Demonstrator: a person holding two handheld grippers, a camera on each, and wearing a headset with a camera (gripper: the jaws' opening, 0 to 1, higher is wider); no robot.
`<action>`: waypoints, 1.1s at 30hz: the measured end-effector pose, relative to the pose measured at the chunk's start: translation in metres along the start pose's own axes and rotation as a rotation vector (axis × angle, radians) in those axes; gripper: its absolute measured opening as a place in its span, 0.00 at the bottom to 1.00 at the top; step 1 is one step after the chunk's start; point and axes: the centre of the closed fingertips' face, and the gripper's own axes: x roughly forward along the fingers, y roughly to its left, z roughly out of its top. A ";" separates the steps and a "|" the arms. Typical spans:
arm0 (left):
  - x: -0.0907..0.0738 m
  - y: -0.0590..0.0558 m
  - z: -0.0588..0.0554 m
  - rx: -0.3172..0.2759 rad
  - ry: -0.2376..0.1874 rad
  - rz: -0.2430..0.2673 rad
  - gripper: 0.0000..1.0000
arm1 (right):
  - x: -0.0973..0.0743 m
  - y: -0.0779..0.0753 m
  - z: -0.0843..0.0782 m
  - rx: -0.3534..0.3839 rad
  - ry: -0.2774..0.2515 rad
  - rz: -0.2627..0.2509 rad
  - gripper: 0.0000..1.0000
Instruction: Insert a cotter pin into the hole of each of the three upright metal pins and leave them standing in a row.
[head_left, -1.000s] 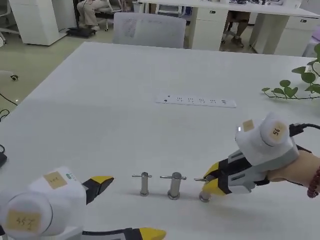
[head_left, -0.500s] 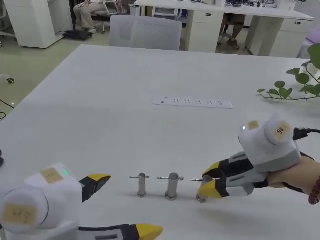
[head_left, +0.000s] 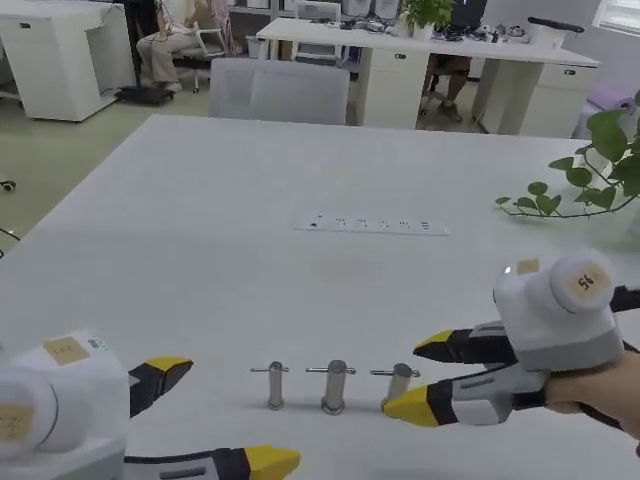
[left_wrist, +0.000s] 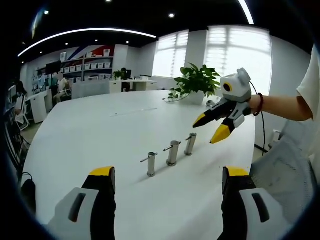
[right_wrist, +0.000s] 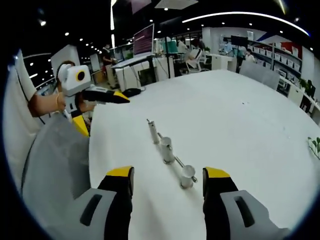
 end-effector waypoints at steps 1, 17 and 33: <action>-0.003 0.001 0.001 0.000 -0.005 0.006 0.88 | -0.003 0.002 -0.001 0.001 -0.005 -0.007 0.60; -0.037 -0.002 0.003 0.000 -0.018 0.077 0.86 | -0.048 0.026 -0.014 0.107 -0.096 -0.168 0.66; -0.067 0.000 0.001 -0.021 -0.029 0.149 0.92 | -0.069 0.050 -0.033 0.219 -0.170 -0.256 0.80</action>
